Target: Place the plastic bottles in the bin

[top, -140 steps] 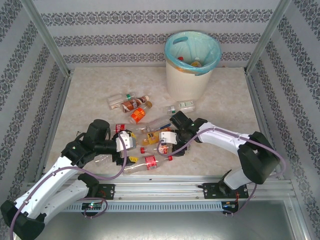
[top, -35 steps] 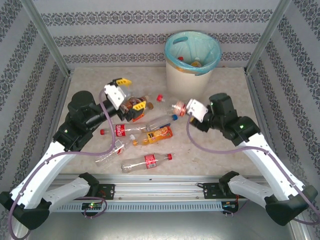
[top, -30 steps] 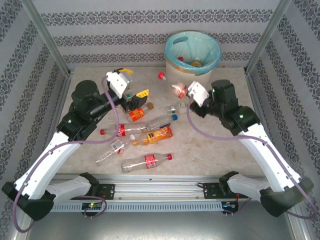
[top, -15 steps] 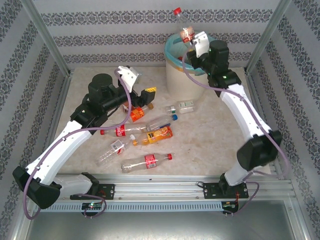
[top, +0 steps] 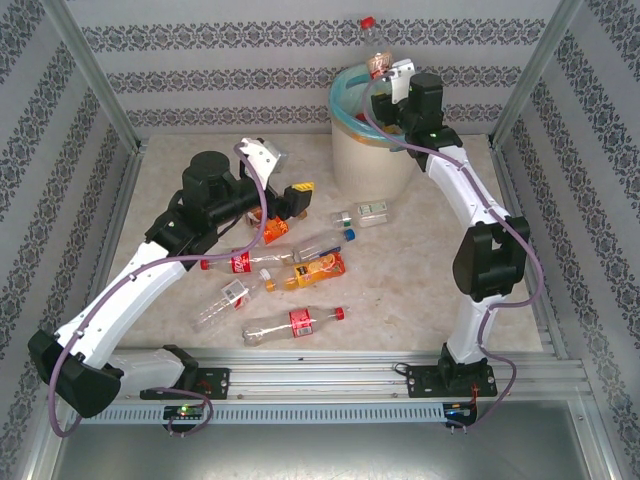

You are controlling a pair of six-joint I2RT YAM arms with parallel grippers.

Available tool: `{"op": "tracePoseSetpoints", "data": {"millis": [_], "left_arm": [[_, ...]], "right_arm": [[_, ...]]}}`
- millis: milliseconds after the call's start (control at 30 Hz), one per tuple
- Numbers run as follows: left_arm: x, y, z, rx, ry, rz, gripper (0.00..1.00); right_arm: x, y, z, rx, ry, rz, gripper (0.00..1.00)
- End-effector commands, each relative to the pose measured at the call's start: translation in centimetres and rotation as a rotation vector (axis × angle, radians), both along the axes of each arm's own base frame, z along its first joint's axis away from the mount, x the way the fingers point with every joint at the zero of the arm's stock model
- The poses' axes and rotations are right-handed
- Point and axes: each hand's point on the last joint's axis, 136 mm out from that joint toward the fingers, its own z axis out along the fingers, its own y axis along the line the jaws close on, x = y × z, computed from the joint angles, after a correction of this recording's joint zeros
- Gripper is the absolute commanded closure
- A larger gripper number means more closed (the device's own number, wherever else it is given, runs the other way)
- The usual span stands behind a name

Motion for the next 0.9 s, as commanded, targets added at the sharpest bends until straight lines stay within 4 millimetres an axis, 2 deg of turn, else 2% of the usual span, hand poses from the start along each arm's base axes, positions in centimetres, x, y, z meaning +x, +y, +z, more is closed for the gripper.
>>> {"op": "tracePoseSetpoints", "data": {"millis": [0,567,867], "left_arm": [[0.4,0.2,0.9,-0.016,-0.039,-0.002,0.12],[0.5,1.3,0.7,-0.026,-0.039,0.025,0.12],[1.0,1.5,-0.5,-0.021,-0.001,0.044,0.12]], "right_arm": [[-0.2,-0.4,4.0,0.025,-0.098,-0.034,0.38],[-0.2,-0.3,4.3,0.035,-0.086,-0.028,0.33],[0.2,1.3,1.3,0.068,0.071,0.043,0.47]]}}
